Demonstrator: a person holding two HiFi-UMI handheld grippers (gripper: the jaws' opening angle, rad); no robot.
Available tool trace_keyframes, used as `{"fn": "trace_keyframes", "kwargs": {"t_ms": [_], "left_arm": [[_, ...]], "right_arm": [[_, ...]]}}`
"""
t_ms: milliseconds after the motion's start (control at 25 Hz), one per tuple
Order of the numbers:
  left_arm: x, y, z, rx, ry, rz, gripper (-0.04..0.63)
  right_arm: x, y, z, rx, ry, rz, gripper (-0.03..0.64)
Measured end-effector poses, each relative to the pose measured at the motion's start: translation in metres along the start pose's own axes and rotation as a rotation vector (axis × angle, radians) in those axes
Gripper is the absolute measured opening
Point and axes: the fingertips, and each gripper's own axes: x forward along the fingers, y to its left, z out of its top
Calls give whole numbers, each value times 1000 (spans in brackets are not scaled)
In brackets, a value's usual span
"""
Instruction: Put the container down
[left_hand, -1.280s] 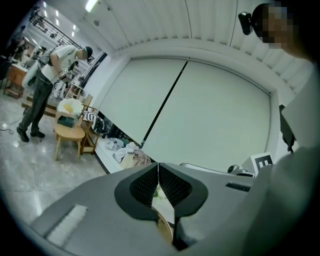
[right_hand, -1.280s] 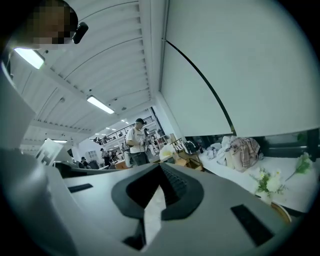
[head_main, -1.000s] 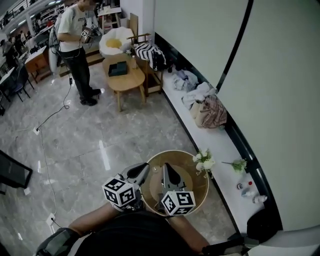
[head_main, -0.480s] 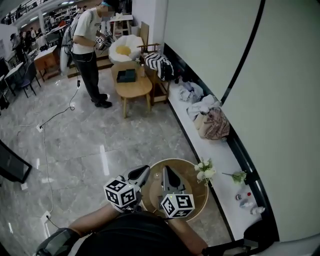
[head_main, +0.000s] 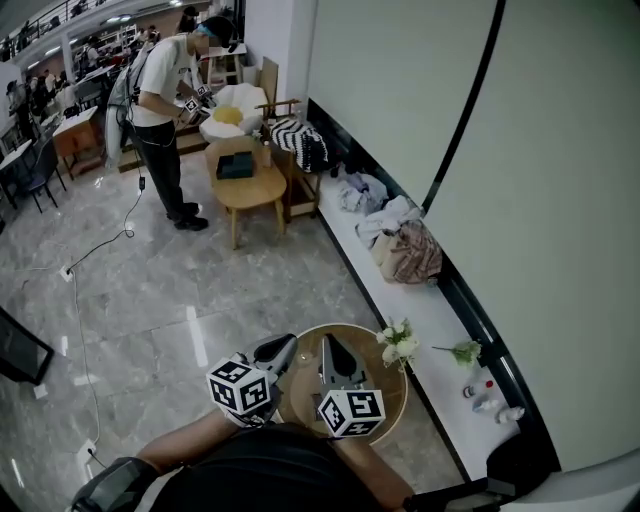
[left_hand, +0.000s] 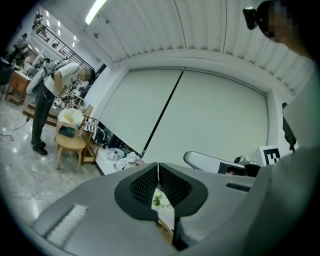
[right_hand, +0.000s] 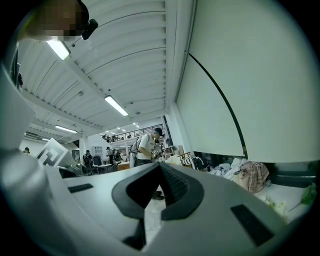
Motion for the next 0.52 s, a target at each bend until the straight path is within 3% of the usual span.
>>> {"fn": "trace_keyframes", "kwargs": {"t_ms": [520], "left_arm": [[14, -19, -14, -6, 42, -71, 8]], "right_arm": [[-18, -14, 0, -1, -11, -56, 2]]}}
